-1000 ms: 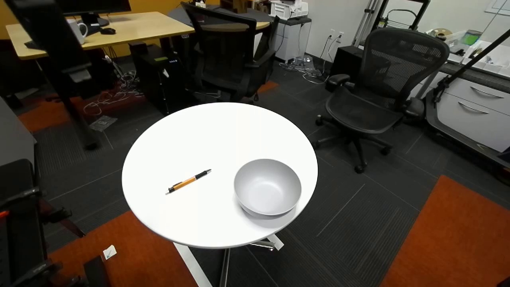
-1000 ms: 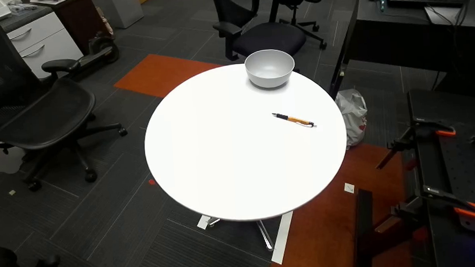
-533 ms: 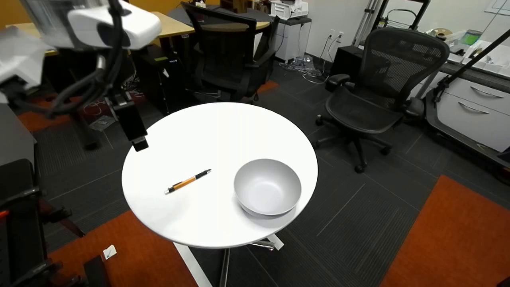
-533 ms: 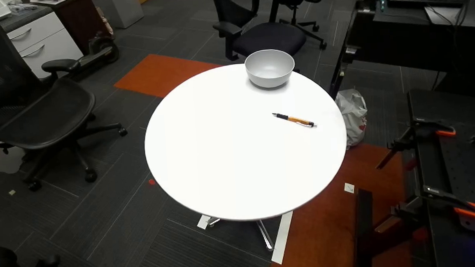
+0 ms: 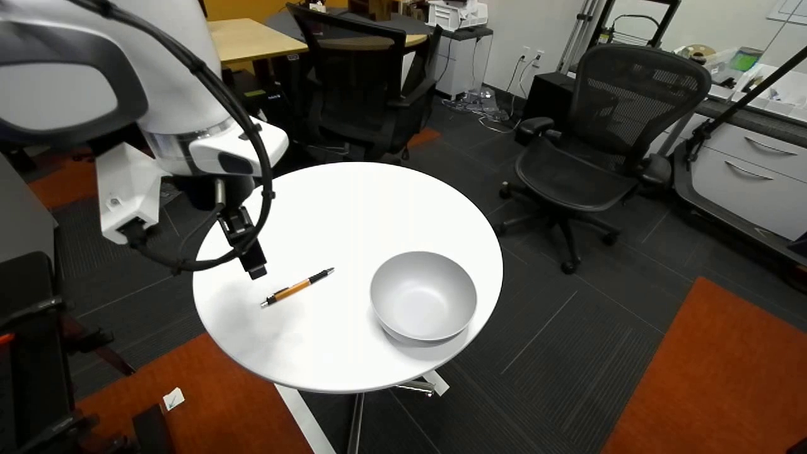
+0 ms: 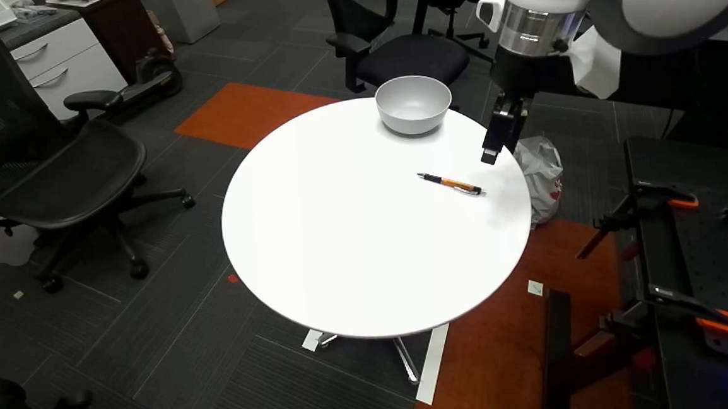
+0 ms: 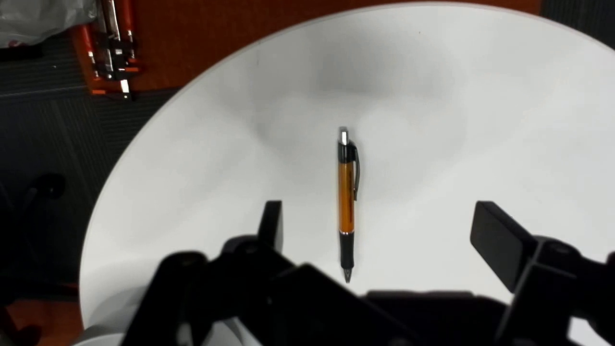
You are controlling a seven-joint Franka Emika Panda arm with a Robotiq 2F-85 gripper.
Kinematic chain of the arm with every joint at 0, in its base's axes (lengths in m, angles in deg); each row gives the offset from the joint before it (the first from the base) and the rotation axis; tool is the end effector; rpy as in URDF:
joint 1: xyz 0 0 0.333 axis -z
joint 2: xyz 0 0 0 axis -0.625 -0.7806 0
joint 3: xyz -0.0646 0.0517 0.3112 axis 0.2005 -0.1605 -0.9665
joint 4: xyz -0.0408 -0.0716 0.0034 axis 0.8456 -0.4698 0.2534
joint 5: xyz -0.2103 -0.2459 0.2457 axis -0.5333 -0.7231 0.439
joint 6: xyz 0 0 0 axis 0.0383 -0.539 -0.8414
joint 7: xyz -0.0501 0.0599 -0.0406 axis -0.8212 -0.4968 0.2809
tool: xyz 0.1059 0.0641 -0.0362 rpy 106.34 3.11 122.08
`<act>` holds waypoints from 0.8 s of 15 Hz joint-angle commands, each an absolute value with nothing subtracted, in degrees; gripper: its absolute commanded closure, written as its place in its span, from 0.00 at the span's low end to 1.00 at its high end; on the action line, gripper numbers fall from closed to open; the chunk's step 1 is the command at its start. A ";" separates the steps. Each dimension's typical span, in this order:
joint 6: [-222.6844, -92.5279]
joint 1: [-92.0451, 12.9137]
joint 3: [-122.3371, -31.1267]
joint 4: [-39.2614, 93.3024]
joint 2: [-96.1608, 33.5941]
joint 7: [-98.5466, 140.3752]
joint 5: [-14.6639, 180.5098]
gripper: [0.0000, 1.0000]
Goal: Put the pen in the white bowl
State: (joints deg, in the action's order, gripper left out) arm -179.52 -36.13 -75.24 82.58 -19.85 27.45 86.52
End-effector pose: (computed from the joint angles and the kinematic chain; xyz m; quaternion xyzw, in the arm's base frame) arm 0.4551 -0.0654 0.2063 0.9979 -0.0579 0.0304 0.0042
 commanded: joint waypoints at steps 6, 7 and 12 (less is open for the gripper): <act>-186.90 -38.87 -74.02 75.64 -34.44 16.15 82.45 0.00; -186.54 -39.21 -73.78 74.31 -35.75 15.77 82.63 0.00; -185.85 -39.26 -73.40 69.69 -40.03 16.40 83.43 0.00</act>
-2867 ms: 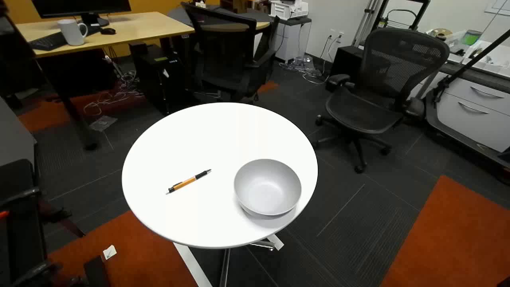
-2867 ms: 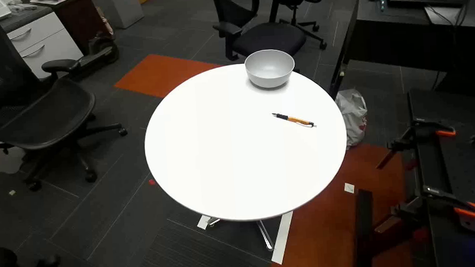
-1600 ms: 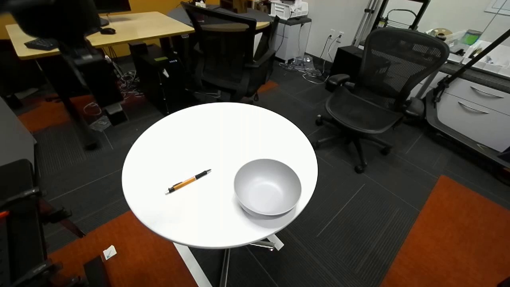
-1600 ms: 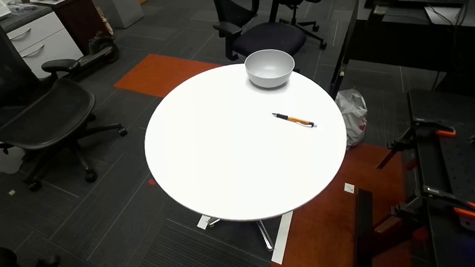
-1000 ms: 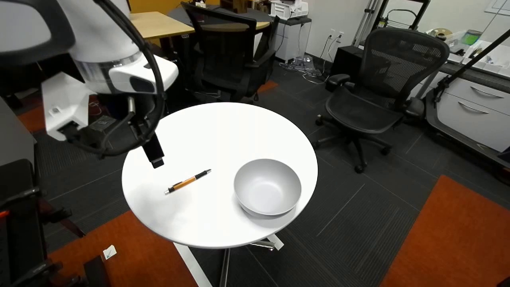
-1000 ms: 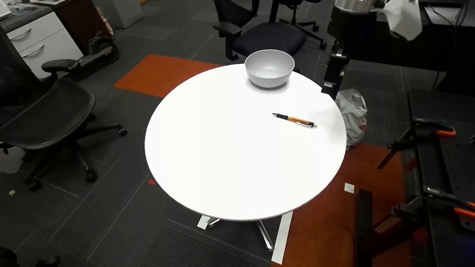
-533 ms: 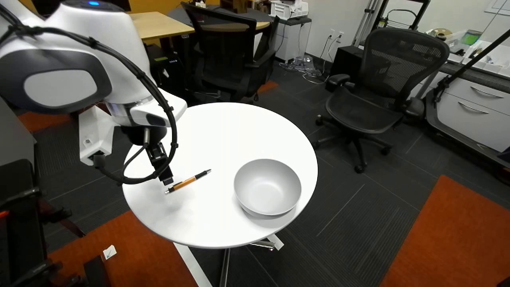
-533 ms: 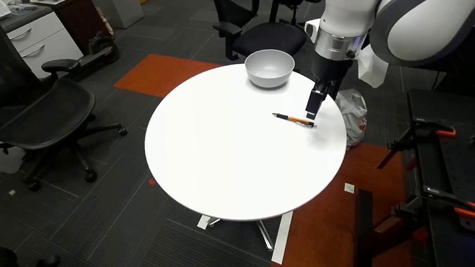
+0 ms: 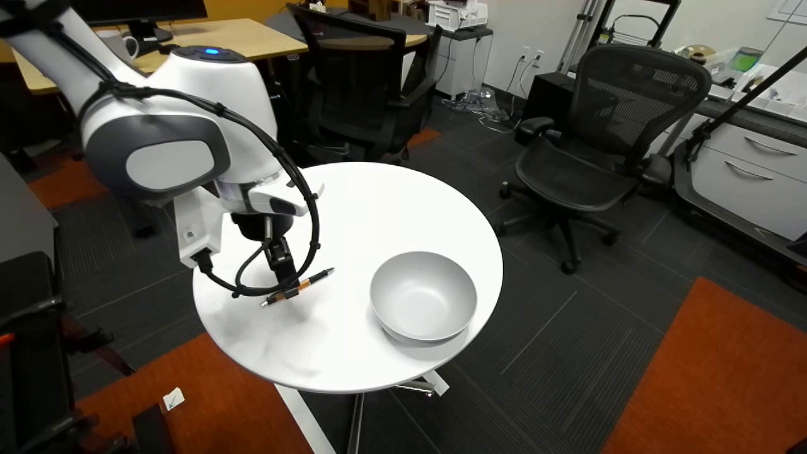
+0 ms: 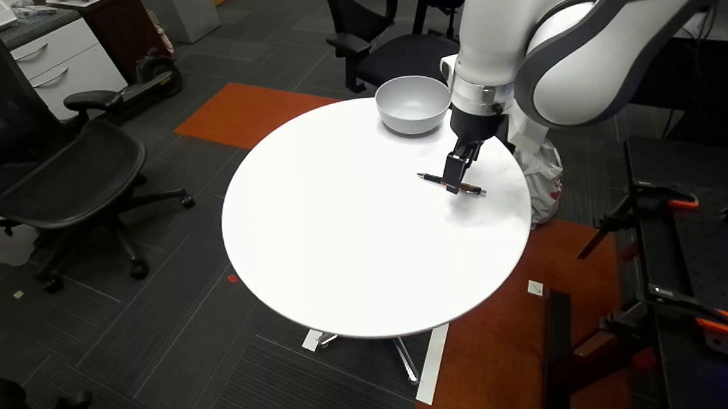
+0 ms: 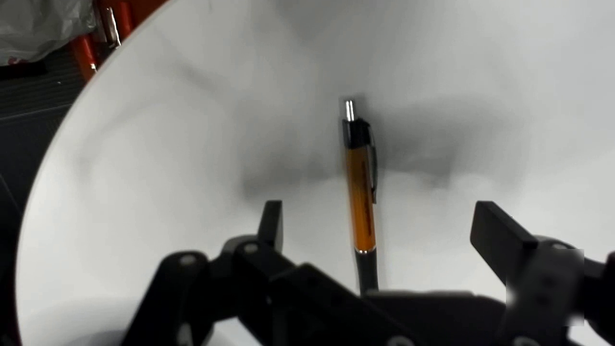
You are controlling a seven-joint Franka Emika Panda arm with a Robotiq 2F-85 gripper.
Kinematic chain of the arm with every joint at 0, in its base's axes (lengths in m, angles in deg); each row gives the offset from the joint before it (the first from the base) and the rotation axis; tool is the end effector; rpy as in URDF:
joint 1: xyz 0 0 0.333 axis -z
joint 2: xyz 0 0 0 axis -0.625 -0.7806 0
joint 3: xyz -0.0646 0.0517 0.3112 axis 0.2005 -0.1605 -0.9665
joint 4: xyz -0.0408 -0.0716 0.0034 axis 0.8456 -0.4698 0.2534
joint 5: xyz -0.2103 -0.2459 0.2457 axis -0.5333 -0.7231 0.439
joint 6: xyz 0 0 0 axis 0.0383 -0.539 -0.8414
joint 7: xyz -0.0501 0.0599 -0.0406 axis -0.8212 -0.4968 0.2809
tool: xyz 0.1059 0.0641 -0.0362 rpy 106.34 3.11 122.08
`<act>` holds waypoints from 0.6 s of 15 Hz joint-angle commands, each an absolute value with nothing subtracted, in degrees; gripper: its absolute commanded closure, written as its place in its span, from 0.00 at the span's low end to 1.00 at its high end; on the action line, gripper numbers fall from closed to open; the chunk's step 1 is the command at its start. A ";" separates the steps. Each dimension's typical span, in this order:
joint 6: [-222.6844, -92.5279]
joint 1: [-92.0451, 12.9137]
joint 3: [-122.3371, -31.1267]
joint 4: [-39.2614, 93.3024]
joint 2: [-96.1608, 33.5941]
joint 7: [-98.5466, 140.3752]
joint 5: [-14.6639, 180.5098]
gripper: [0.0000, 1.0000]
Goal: Put the pen in the white bowl
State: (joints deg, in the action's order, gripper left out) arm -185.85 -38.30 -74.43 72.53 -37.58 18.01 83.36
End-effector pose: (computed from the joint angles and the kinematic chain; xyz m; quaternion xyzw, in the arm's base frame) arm 0.4992 -0.0608 0.1256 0.9946 -0.0980 0.0196 0.0276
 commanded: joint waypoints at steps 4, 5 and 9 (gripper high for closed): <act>-185.02 -37.87 -74.24 66.58 -42.98 17.72 84.96 0.00; -184.78 -37.57 -74.43 65.96 -43.54 18.03 85.25 0.00; -184.50 -36.73 -74.88 63.96 -45.33 18.75 85.88 0.34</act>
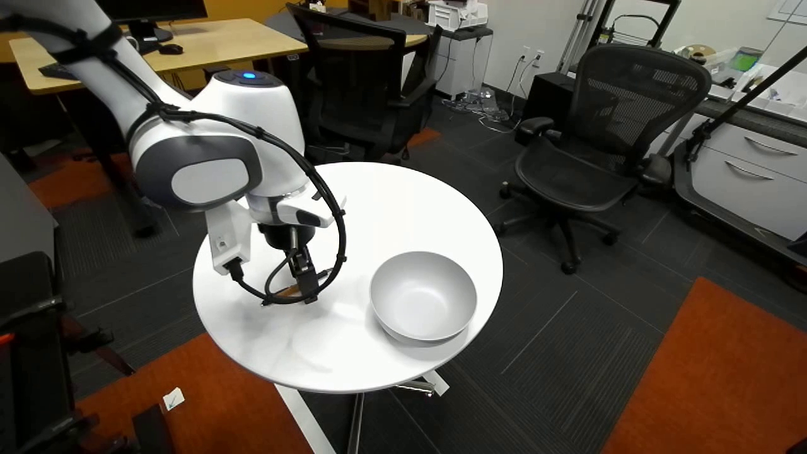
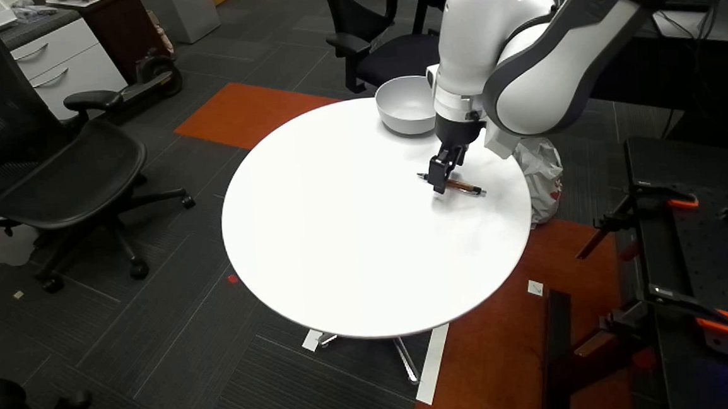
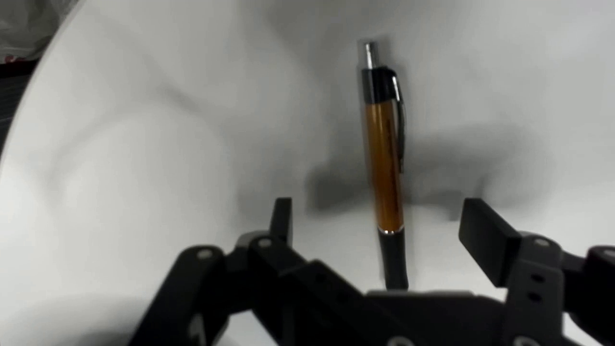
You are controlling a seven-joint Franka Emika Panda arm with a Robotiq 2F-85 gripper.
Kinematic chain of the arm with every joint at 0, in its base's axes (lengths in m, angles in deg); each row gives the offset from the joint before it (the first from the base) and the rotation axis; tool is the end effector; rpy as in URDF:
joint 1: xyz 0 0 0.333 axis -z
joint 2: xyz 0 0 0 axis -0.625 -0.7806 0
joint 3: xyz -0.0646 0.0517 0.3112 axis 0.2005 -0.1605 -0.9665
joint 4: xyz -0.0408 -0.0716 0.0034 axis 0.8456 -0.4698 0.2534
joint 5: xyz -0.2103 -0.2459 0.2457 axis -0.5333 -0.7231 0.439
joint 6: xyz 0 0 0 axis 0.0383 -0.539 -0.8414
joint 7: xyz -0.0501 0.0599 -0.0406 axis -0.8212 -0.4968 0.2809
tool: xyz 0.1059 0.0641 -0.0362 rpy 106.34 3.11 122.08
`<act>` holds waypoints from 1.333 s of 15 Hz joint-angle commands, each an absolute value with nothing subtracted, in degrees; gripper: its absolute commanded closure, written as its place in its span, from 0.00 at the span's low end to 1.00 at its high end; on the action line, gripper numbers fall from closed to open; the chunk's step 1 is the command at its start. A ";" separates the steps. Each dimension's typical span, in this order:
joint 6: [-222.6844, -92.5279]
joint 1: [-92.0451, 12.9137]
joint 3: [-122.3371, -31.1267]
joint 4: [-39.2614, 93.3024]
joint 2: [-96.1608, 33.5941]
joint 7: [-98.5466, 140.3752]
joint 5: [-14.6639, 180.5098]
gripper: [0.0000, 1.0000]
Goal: Put the pen in the white bowl
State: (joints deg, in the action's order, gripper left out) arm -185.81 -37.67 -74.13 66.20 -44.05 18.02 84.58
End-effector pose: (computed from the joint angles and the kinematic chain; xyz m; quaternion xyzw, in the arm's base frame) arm 0.5253 -0.0743 0.1011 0.9929 -0.1129 0.0184 0.0311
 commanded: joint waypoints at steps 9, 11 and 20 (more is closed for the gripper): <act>-182.73 -36.67 -74.52 61.00 -46.17 18.39 85.77 1.00; -181.98 -37.50 -74.11 61.18 -44.68 17.92 85.27 0.98; -182.15 -42.31 -66.91 61.66 -33.17 13.08 79.25 0.97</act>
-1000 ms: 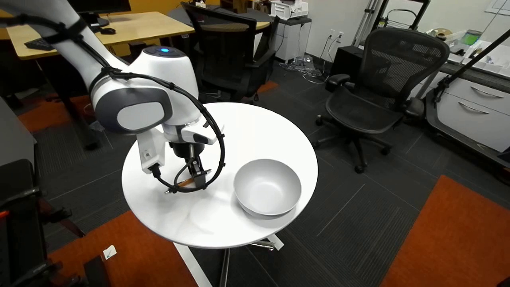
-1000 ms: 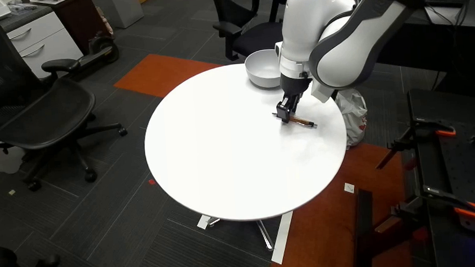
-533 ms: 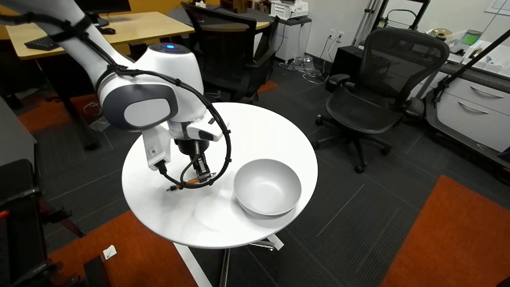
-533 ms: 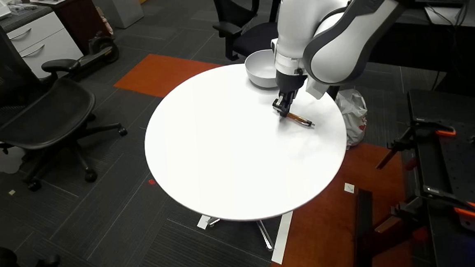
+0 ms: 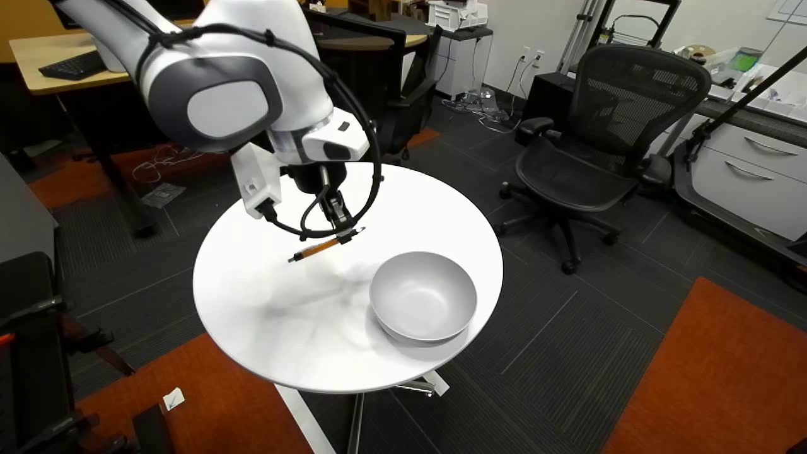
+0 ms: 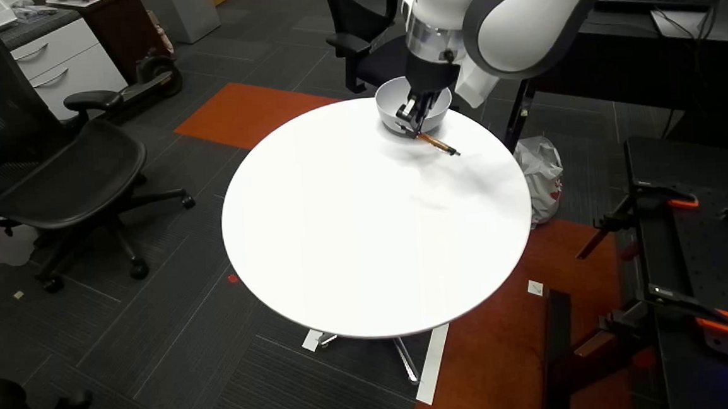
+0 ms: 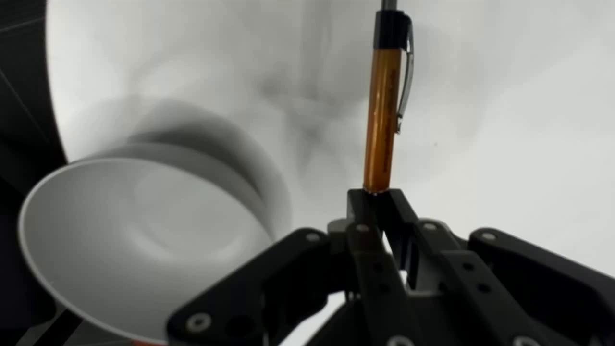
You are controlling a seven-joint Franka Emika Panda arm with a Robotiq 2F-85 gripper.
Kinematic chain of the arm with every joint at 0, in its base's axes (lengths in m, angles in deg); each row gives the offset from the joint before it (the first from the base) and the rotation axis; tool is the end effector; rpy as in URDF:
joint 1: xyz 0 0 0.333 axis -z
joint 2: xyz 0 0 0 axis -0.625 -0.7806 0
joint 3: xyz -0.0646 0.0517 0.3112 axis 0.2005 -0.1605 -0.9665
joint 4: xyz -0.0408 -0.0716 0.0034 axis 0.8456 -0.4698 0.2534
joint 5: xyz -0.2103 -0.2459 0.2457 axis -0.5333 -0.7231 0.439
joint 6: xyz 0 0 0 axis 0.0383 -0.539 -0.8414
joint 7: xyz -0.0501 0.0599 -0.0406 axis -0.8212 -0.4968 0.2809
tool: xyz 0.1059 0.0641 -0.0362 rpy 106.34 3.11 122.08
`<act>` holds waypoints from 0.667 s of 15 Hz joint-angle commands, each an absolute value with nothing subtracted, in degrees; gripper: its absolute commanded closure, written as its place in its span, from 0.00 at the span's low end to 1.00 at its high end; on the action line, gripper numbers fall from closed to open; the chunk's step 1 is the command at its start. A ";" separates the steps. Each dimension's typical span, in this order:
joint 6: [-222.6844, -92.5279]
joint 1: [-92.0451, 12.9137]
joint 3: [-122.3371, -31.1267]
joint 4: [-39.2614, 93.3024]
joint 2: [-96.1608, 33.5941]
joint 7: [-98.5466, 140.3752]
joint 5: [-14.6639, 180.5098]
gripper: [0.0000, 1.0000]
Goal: Put the pen in the white bowl
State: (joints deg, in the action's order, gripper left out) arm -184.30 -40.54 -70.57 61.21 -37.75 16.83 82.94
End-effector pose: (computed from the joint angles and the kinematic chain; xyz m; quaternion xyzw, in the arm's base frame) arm 0.5810 -0.0841 0.1915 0.9871 -0.1133 0.1046 0.0434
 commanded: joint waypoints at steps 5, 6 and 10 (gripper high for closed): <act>-179.61 -40.55 -63.77 55.10 -33.16 12.52 73.85 0.97; -178.40 -40.05 -63.62 52.94 -34.05 13.04 73.29 0.97; -170.98 -36.70 -65.78 44.73 -37.58 17.41 74.53 0.97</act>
